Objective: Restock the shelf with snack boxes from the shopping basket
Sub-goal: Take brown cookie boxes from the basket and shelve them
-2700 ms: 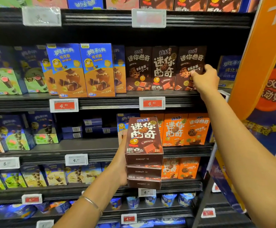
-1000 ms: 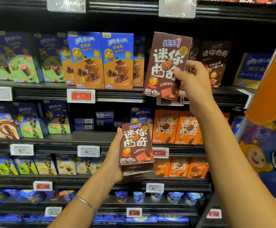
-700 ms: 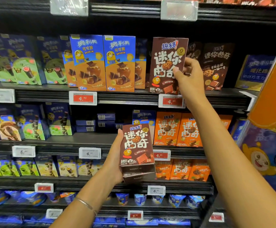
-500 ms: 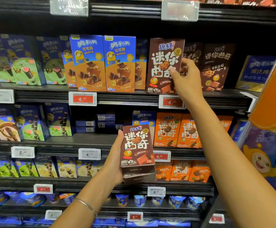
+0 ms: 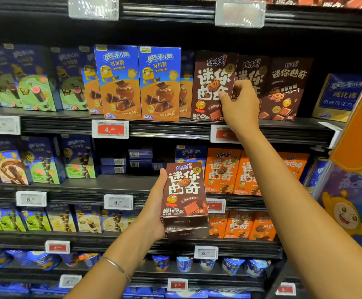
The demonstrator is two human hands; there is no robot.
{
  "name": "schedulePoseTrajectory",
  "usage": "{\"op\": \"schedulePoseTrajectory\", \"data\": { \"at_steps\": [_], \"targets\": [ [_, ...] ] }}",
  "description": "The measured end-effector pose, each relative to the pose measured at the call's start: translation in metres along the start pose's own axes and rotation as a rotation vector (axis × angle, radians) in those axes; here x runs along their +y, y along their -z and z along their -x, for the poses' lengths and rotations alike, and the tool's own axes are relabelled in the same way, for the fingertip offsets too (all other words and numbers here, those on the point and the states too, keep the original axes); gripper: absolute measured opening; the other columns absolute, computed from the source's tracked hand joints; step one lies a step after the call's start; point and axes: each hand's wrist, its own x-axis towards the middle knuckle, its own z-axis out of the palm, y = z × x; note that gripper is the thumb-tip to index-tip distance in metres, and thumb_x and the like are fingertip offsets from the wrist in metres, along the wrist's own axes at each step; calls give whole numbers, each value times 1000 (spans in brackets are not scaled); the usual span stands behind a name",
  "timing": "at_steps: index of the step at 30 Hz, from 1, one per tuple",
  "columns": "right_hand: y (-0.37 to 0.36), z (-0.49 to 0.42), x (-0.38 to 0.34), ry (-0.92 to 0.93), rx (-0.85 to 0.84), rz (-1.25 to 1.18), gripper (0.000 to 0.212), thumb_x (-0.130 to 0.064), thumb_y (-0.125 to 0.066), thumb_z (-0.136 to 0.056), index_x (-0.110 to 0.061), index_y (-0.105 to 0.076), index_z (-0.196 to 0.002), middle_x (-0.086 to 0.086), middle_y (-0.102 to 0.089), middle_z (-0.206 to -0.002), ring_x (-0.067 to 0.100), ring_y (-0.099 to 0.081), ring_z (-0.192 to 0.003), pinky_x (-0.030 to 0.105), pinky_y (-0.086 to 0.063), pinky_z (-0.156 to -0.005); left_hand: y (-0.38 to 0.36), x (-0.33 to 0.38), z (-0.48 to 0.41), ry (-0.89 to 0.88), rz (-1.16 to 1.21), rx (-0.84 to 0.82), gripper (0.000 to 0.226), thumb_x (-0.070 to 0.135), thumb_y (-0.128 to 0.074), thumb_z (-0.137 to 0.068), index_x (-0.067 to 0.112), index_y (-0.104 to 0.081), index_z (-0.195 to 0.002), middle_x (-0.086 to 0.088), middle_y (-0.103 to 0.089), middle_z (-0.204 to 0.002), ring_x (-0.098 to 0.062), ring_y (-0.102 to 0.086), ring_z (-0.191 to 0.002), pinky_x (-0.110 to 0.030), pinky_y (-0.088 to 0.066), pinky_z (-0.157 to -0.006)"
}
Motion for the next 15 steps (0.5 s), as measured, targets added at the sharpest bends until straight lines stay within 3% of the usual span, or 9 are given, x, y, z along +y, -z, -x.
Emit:
{"op": "schedulePoseTrajectory", "data": {
  "at_steps": [3,10,12,15],
  "targets": [
    [-4,-1,3,7,-22,38,35,-26,-66,-96,-19,-51,-127,-1,-59,-126,17,-60,-108,42,-54,-93,-4,1,-1,-3,6,-18,61,75,-62,-88,20,-87,-77,-15,-82,-99,-32,-81,-77,-40,-63,-58],
    [-4,4,10,16,-71,92,55,-26,-72,-92,-17,-46,-139,2,-55,-137,20,-55,-123,40,-51,-101,-6,1,-1,-4,-9,-39,62,76,-61,-87,21,-86,-73,-13,-82,-95,-30,-81,-75,-39,-63,-58],
    [-2,18,9,74,35,76,52,-27,-71,-91,-18,-48,-137,-2,-55,-132,16,-54,-122,33,-48,-98,-4,1,-1,-16,-1,-42,62,75,-60,-89,21,-86,-72,-13,-82,-94,-29,-81,-75,-39,-63,-58],
    [2,53,7,210,208,-52,34,-25,-64,-91,-24,-54,-123,-11,-60,-108,11,-59,-107,35,-49,-95,-1,2,0,-34,-12,-32,63,75,-59,-90,20,-87,-76,-13,-82,-96,-30,-81,-76,-39,-63,-59]
  ]
}}
